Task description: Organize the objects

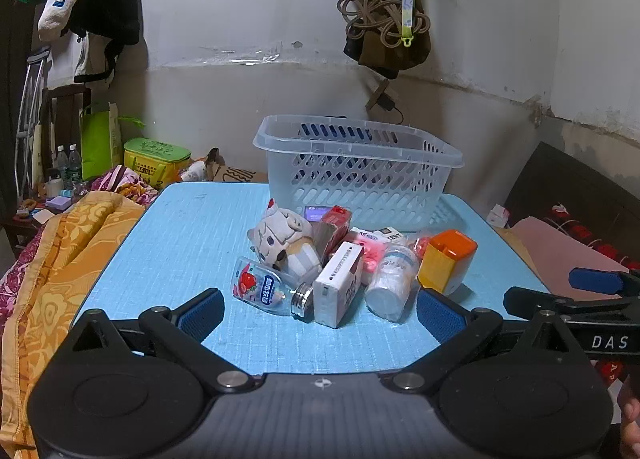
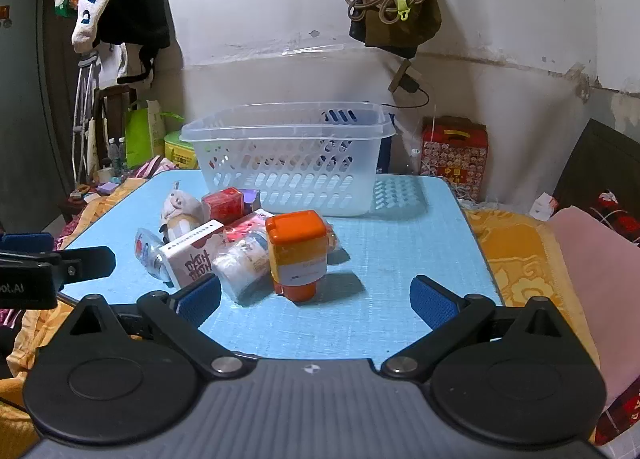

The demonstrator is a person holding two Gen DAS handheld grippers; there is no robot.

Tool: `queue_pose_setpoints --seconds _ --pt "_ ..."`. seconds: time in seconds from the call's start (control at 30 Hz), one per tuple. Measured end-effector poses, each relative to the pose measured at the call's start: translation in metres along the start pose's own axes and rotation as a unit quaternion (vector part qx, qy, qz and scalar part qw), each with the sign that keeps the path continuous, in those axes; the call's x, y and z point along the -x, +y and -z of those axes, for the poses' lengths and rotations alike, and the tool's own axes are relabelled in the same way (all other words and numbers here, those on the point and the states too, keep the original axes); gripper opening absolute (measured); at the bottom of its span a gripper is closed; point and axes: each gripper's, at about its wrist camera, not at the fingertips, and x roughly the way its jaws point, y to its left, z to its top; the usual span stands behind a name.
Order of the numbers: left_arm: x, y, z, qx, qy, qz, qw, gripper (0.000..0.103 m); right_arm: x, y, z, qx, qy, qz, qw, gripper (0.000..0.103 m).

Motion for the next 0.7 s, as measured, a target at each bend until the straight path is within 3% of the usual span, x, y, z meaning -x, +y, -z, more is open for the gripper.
queue_pose_setpoints --seconds 0.7 --pt "0.0030 0.0013 -0.0006 0.006 -0.012 -0.008 0.9999 0.103 0.0046 0.0002 0.0007 0.000 -0.015 0.001 1.000 0.103"
